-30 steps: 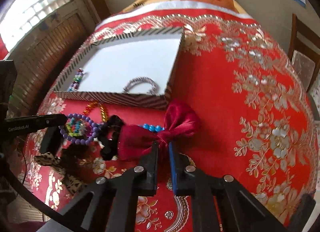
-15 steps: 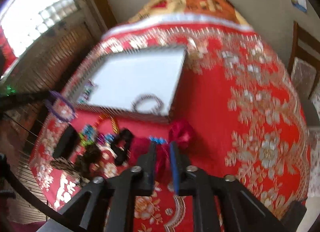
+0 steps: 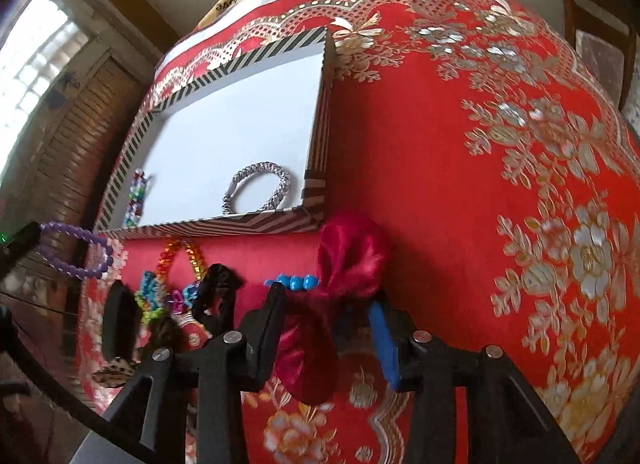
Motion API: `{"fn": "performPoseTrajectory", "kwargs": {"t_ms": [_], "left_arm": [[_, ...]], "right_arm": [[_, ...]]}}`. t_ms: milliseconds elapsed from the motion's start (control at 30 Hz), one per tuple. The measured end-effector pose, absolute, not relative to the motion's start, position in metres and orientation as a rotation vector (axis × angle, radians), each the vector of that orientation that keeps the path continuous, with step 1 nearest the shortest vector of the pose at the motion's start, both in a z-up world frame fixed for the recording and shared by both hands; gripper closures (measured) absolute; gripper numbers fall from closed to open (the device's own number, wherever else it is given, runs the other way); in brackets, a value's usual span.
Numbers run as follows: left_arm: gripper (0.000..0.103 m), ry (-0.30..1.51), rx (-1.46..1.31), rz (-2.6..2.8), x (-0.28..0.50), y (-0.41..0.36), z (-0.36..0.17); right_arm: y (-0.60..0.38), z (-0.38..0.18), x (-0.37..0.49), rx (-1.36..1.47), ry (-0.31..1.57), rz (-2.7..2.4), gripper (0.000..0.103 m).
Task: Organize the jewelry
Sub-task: 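Carry purple bracelet and red bow into the tray and open both tools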
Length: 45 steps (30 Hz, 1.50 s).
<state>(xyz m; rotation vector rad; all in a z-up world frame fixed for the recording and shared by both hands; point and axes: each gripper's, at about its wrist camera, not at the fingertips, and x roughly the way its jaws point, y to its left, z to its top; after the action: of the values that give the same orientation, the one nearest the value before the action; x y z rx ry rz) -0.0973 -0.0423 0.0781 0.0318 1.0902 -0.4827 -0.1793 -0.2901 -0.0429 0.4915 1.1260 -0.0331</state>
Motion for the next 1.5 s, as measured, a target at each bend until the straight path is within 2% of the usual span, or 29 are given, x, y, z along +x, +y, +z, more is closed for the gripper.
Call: {"fn": "performPoseTrajectory", "kwargs": {"t_ms": [100,167,500,767,1133,1500], "left_arm": [[0.095,1.082,0.029,-0.478,-0.095,-0.041,0.082],[0.095,1.074,0.032,-0.474,-0.093,-0.04,0.086],[0.095,1.048,0.037,-0.483,-0.066,-0.052,0.107],[0.095,1.053,0.078,-0.495,-0.033,-0.083,0.102],[0.095,1.132,0.14,-0.48,0.014,-0.109,0.048],[0.095,1.22,0.142,-0.387,0.059,-0.078,-0.008]], "right_arm": [[-0.289,-0.04,-0.183,0.484,1.107,-0.024,0.089],[-0.292,-0.029,-0.192,0.486,1.073,-0.003,0.091],[-0.308,0.042,-0.204,0.516,0.904,0.091,0.091],[-0.296,0.065,-0.158,0.466,0.874,0.12,0.091],[-0.284,0.034,-0.083,0.437,0.951,0.117,0.091],[-0.283,-0.013,-0.024,0.411,1.065,0.089,0.091]]}}
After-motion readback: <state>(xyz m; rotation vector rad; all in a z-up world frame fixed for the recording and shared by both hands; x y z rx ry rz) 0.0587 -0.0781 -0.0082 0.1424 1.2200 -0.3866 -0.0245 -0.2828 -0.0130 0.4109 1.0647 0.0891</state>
